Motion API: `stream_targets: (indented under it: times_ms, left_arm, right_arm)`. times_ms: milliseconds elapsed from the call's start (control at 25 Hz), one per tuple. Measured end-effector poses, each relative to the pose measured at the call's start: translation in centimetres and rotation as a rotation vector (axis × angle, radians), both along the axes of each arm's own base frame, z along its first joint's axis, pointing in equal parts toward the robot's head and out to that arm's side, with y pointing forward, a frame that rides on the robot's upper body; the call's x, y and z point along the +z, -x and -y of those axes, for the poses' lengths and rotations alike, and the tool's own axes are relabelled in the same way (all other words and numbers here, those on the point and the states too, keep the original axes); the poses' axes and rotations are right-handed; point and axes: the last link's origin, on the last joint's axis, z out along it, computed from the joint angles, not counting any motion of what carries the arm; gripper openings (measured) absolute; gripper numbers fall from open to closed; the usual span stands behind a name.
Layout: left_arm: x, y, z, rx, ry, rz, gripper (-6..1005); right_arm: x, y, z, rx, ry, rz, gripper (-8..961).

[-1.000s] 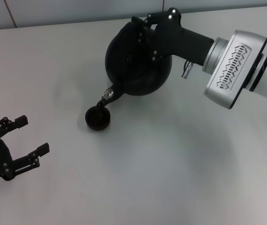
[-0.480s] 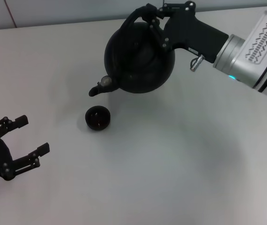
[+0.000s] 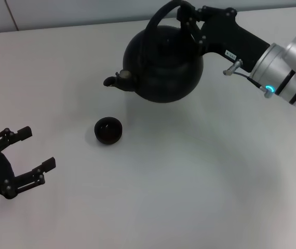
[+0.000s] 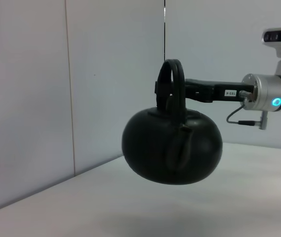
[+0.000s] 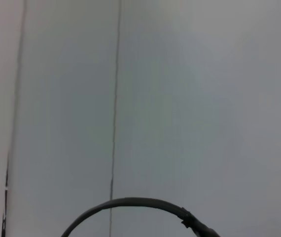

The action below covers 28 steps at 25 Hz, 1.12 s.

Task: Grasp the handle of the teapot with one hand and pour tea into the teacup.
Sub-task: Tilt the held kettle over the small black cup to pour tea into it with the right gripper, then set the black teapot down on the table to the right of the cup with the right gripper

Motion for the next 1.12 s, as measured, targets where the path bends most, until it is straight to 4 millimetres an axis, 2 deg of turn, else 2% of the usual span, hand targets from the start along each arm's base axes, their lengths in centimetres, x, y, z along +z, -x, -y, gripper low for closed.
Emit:
stream_targets:
  times_ms: [480, 840, 1120]
  left_arm:
    - [0.2, 0.0, 0.0, -0.006, -0.001, -0.001, 859]
    - [0.2, 0.0, 0.0, -0.008, 0.000, -0.001, 859]
    - [0.2, -0.1, 0.0, -0.009, -0.001, 0.000, 859]
  right_arm:
    - [1.0, -2.8, 0.8, -0.161, -0.013, -0.113, 81]
    - [0.9, -3.1, 1.0, -0.169, -0.009, -0.109, 81]
    - [-0.3, -3.4, 1.4, -0.162, -0.030, -0.016, 81]
